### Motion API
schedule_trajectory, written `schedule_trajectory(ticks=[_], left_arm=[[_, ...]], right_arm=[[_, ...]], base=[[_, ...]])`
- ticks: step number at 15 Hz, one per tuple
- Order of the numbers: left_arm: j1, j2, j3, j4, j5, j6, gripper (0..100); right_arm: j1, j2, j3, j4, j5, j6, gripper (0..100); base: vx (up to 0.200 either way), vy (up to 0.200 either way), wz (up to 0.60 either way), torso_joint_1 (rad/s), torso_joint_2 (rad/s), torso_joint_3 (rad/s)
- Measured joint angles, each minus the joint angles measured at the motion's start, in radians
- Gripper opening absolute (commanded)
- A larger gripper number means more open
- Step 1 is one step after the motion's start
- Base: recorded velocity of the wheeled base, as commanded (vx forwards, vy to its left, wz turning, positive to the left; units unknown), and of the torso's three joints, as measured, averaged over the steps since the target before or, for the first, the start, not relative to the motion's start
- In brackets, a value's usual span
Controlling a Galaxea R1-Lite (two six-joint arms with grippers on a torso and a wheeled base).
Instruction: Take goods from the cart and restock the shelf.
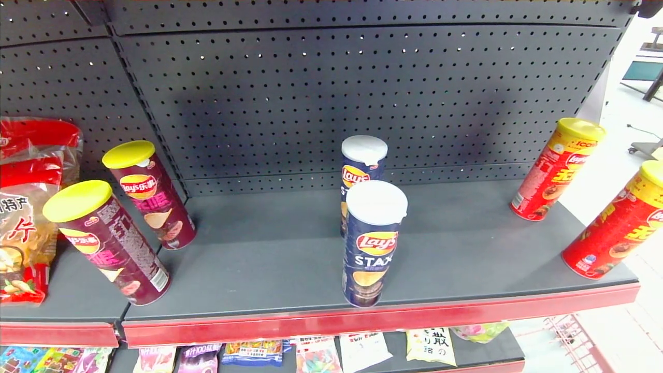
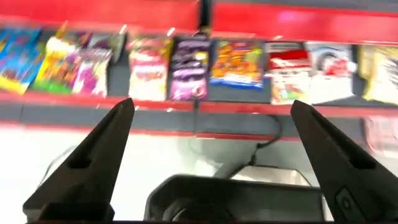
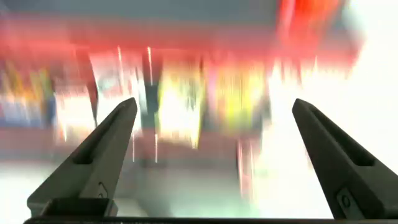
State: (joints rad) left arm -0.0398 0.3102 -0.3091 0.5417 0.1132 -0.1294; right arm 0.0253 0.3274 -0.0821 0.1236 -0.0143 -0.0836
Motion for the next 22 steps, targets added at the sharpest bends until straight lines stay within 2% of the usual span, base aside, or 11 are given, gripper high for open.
schedule_trajectory(ticks=[1,3,4,5,7,10,11,13,16,19,22], left_arm=[[0.039,-0.011,0.012,0.000,0.002,-0.006,100],[0.125,-0.012,0.027,-0.022,-0.004,-0.011,100],[0.141,-0.018,0.039,-0.053,-0.023,-0.009,100],[0.143,-0.037,0.050,-0.082,-0.049,-0.001,100],[0.120,-0.127,0.087,-0.168,-0.099,0.048,100],[0.090,-0.214,0.206,-0.465,-0.127,0.091,100],[0.080,-0.231,0.255,-0.523,-0.131,0.099,100],[0.051,-0.273,0.296,-0.540,-0.135,0.104,100],[0.040,-0.302,0.307,-0.540,-0.136,0.104,100],[0.039,-0.310,0.308,-0.540,-0.136,0.108,100],[0.038,-0.312,0.309,-0.540,-0.136,0.111,100]], right_arm=[[-0.013,-0.057,-0.024,0.074,-0.008,0.008,100],[-0.036,-0.160,-0.054,0.134,-0.004,0.043,100],[-0.036,-0.205,-0.061,0.137,0.029,0.055,100],[-0.031,-0.244,-0.056,0.110,0.057,0.062,100],[-0.025,-0.289,-0.009,-0.040,0.078,0.081,100],[-0.024,-0.316,0.030,-0.071,0.052,0.093,100],[-0.023,-0.318,0.034,-0.074,0.049,0.097,100],[-0.019,-0.316,0.038,-0.074,0.058,0.105,100],[-0.022,-0.320,0.052,-0.096,0.105,0.054,100],[-0.024,-0.322,0.078,-0.127,0.018,0.095,100],[-0.024,-0.323,0.082,-0.126,0.040,0.082,100]], base=[[0.000,0.000,0.00,0.000,0.00,0.000],[0.000,0.000,0.00,0.000,0.00,0.000],[0.000,0.000,0.00,0.000,0.00,0.000],[0.000,0.000,0.00,0.000,0.00,0.000],[0.000,0.000,0.00,0.000,0.00,0.000],[0.000,0.000,0.00,0.000,0.00,0.000],[0.000,0.000,0.00,0.000,0.00,0.000],[0.000,0.000,0.00,0.000,0.00,0.000],[0.000,0.000,0.00,0.000,0.00,0.000],[0.000,0.000,0.00,0.000,0.00,0.000],[0.000,0.000,0.00,0.000,0.00,0.000]])
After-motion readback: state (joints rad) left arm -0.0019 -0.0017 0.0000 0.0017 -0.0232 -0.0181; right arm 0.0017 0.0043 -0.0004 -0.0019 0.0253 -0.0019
